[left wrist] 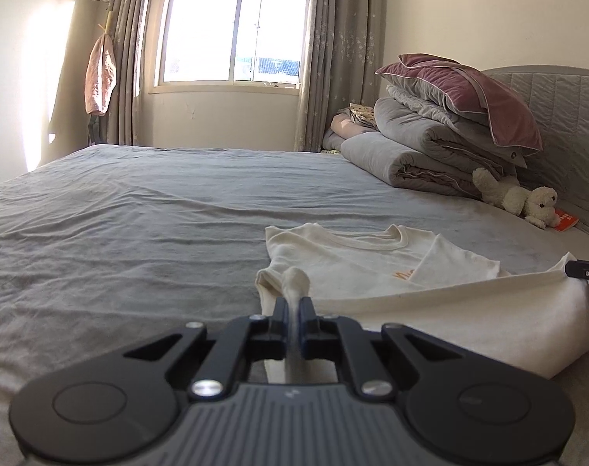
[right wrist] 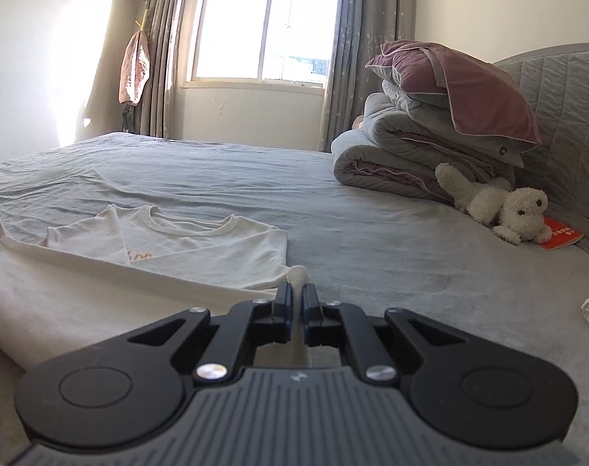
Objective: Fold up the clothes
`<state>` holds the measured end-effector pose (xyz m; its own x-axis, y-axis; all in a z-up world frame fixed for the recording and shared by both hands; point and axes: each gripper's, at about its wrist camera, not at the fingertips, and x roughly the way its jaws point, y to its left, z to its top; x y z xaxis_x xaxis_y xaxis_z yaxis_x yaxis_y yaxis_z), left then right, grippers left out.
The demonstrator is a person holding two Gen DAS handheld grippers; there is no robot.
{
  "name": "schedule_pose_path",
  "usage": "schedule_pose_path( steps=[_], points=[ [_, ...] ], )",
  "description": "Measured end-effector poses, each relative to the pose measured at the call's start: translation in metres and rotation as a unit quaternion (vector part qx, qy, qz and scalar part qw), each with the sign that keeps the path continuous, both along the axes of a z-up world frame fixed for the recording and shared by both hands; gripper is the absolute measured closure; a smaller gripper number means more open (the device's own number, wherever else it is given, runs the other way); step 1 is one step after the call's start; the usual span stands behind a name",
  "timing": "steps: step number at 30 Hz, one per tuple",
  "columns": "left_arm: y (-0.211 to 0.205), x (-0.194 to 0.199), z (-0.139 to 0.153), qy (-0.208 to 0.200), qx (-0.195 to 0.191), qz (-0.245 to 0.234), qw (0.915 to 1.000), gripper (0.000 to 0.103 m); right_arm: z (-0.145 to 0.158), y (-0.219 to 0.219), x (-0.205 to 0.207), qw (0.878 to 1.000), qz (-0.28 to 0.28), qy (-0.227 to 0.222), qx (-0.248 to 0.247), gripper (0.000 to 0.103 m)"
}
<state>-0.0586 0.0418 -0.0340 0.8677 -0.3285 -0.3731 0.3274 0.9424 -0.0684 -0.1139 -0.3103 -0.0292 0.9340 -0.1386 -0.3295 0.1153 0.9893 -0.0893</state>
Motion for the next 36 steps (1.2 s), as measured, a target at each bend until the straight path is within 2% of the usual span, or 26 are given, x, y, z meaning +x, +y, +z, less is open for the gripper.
schedule_pose_path(
  steps=[4, 11, 17, 22, 25, 26, 27, 28, 30, 33, 36],
  points=[
    [-0.008, 0.03, -0.001, 0.009, 0.014, 0.004, 0.9999, 0.097, 0.002, -0.002, 0.034, 1.0, -0.003, 0.011, -0.004, 0.097],
    [-0.021, 0.076, -0.009, 0.027, 0.04, 0.011, 0.9988, 0.097, -0.011, -0.008, 0.082, 0.999, -0.014, 0.046, -0.02, 0.097],
    [-0.031, 0.1, -0.024, 0.052, 0.059, 0.019, 0.9967, 0.097, -0.026, -0.005, 0.101, 0.996, -0.018, 0.077, -0.04, 0.097],
    [-0.028, 0.104, -0.029, 0.074, 0.054, 0.024, 0.9955, 0.095, -0.035, -0.01, 0.11, 0.994, -0.016, 0.105, -0.028, 0.097],
    [-0.023, 0.102, -0.022, 0.079, 0.045, 0.03, 0.9954, 0.087, -0.032, -0.013, 0.109, 0.994, -0.013, 0.108, -0.016, 0.094],
    [-0.022, 0.101, -0.02, 0.08, 0.042, 0.033, 0.9954, 0.084, -0.028, -0.016, 0.106, 0.994, -0.015, 0.105, -0.009, 0.088],
    [-0.018, 0.099, -0.015, 0.077, 0.035, 0.038, 0.9957, 0.083, -0.024, -0.018, 0.103, 0.995, -0.018, 0.1, -0.002, 0.077],
    [-0.015, 0.095, -0.009, 0.07, 0.027, 0.044, 0.9962, 0.083, -0.02, -0.021, 0.097, 0.996, -0.027, 0.089, 0.011, 0.073],
    [-0.013, 0.087, 0.002, 0.053, 0.021, 0.047, 0.9973, 0.083, -0.009, -0.026, 0.085, 0.997, -0.035, 0.066, 0.035, 0.072],
    [-0.022, 0.077, 0.011, 0.039, 0.019, 0.017, 0.9989, 0.083, -0.001, -0.016, 0.074, 0.998, -0.017, 0.053, 0.04, 0.072],
    [-0.043, 0.076, 0.004, 0.042, 0.041, -0.014, 0.9982, 0.083, -0.002, 0.006, 0.079, 0.997, 0.021, 0.067, 0.029, 0.072]
  ],
)
